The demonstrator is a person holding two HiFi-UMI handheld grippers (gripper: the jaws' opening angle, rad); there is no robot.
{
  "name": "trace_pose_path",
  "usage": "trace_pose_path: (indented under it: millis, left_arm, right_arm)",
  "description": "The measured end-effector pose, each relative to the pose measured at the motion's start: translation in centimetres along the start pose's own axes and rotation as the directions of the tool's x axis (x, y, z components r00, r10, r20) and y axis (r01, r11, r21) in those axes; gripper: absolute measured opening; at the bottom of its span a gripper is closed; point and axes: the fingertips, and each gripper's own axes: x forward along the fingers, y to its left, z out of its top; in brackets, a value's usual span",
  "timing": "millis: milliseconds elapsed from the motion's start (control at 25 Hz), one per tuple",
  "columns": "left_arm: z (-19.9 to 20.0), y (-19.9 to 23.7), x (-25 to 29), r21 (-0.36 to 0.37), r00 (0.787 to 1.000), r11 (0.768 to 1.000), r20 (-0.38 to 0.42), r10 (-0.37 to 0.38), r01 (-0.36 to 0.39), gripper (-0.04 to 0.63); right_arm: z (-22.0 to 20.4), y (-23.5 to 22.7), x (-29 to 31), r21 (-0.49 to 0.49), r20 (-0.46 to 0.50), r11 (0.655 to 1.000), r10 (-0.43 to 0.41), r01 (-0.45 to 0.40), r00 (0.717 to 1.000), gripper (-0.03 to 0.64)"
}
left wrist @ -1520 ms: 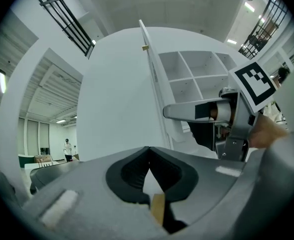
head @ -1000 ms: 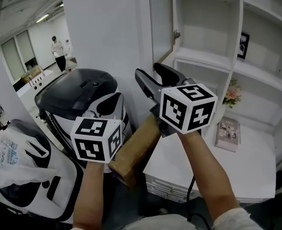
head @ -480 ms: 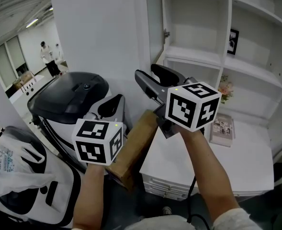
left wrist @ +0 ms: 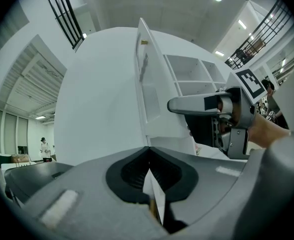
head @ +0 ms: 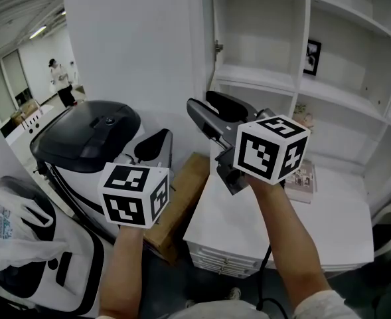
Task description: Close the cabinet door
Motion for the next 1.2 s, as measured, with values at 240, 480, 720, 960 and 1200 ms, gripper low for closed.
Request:
trace_pose_path:
  millis: [240,480,720,960,1200]
  left_arm:
    - [0.2,-1.1,0.8,0.004,1.000,1.000,0.002,-0.014,0.014,-0.003]
    - [0.9,-2.6,1.9,0.009,0.999,1.000,0.018,-0.027,0.027,-0.003]
    - [1.5,-4.2,3.1,0.008,0.998,0.999,0.030,-0.051,0.051,-0.003]
    - [1.8,-5.9,3.9,0.006,0.996,0.996,0.035,-0.087,0.087,-0.003]
    - [1.9,-7.1,4.6,0.010,0.994,0.995,0.030,-0.104,0.103,-0.003]
  right_arm:
    - [0.3,-0.7,-1.2,0.018,0.015,1.000,0.021,-0.021,1.000,0.199]
    - [0.7,-1.6,-2.7,0.013,0.015,1.000,0.025,-0.025,1.000,0.187]
    - [1.3,-2.8,-4.4,0.001,0.006,1.000,0.015,-0.015,1.000,0.163]
    - [1.6,-3.6,-5.7,0.002,0.005,1.000,-0.008,0.008,1.000,0.141]
    - [2.0,-4.8,-7.2,0.004,0.017,0.999,-0.039,0.039,0.999,0.123]
